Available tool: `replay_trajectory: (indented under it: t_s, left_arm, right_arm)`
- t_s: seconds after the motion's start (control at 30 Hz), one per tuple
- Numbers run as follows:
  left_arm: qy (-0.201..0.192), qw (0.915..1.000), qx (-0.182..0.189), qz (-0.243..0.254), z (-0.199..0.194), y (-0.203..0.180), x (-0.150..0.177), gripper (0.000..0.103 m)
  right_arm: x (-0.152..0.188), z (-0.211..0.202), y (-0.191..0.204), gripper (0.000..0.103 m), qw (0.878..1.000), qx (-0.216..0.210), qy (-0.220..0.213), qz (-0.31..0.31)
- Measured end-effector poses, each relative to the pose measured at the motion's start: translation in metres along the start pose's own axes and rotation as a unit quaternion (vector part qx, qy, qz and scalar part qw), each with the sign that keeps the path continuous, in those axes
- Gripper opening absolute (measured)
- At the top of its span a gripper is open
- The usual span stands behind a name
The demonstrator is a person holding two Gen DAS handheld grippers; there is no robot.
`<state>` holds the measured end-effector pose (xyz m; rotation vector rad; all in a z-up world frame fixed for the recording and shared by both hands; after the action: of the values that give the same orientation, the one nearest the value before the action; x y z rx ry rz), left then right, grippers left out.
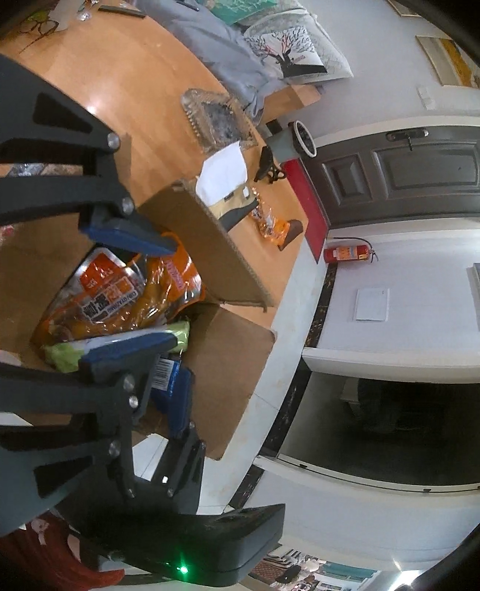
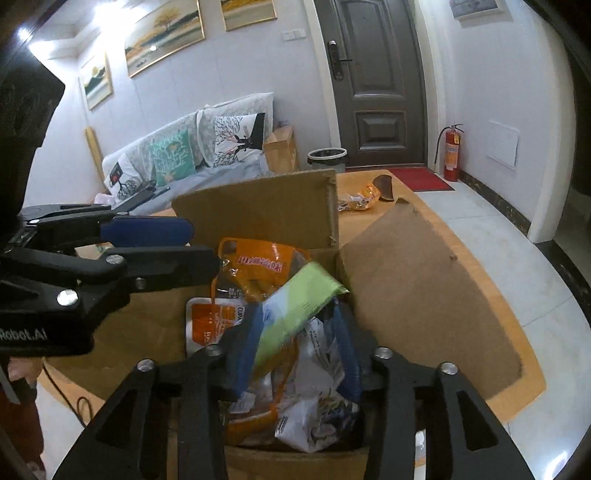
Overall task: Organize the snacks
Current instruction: 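Carry the chocolate bar and green pack into the box and release both, then move both tools back to the two remaining packets on the table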
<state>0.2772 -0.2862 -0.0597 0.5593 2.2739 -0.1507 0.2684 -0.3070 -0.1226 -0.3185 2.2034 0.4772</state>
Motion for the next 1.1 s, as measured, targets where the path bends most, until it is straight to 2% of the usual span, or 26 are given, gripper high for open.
replay_trajectory:
  t_s: [0.03,0.1,0.27,0.33,0.37,0.5,0.57,0.7,0.73,0.87,0.97,1.03,1.1]
  left_arm:
    - [-0.003,1.0000,-0.001,-0.002,-0.005,0.003,0.000,0.049]
    - [-0.012,0.9999,-0.003,-0.005,-0.015,0.009,0.000,0.053]
    - [-0.029,0.9995,-0.008,-0.012,-0.046,0.024,0.005,0.058]
    - [-0.040,0.9990,-0.014,-0.016,-0.060,0.033,0.008,0.067]
    - [-0.048,0.9985,-0.019,-0.019,-0.070,0.039,0.011,0.068]
    - [-0.066,0.9968,-0.035,-0.030,-0.101,0.061,0.022,0.078]
    - [-0.075,0.9955,-0.045,-0.037,-0.116,0.076,0.029,0.081]
    - [-0.084,0.9931,-0.062,-0.052,-0.141,0.104,0.049,0.084]
    - [-0.085,0.9926,-0.067,-0.055,-0.145,0.110,0.055,0.084]
    - [-0.082,0.9889,-0.096,-0.078,-0.161,0.143,0.083,0.084]
    - [-0.077,0.9868,-0.098,-0.103,-0.166,0.167,0.109,0.084]
    - [-0.068,0.9857,-0.104,-0.114,-0.163,0.181,0.128,0.084]
    - [-0.057,0.9847,-0.108,-0.125,-0.155,0.191,0.146,0.084]
  right_arm:
    - [0.000,-0.002,0.001,0.037,1.000,0.002,-0.001,-0.001]
    - [-0.002,-0.009,0.004,0.038,1.000,0.005,-0.004,-0.006]
    - [-0.006,-0.020,0.026,0.038,1.000,0.003,-0.006,-0.020]
    - [-0.007,-0.025,0.040,0.038,0.999,0.000,-0.007,-0.032]
    - [-0.007,-0.028,0.045,0.039,0.999,-0.003,-0.009,-0.039]
    - [-0.013,-0.039,0.083,0.063,0.997,-0.006,-0.021,-0.069]
    - [-0.016,-0.043,0.103,0.066,0.996,-0.012,-0.025,-0.084]
    - [-0.020,-0.048,0.146,0.086,0.993,-0.036,-0.033,-0.110]
    - [-0.022,-0.048,0.154,0.088,0.992,-0.041,-0.035,-0.115]
    - [-0.018,-0.043,0.200,0.088,0.986,-0.081,-0.032,-0.140]
    - [-0.007,-0.038,0.238,0.085,0.979,-0.125,-0.026,-0.159]
    - [0.004,-0.031,0.261,0.074,0.974,-0.131,-0.026,-0.181]
    - [0.017,-0.018,0.278,0.069,0.971,-0.141,-0.010,-0.191]
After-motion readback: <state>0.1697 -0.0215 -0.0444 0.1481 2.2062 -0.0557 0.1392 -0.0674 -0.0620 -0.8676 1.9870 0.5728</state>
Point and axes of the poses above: each gripper's, at about its wrist camera, not at the fingertips, and z roughly the way its jaws point, y to its left, x to its underside, the point moved 8 cm from there along z, roughly the way its jaws point, and after that the axes turned 4 degrees about -x, right-handed, at the moved point
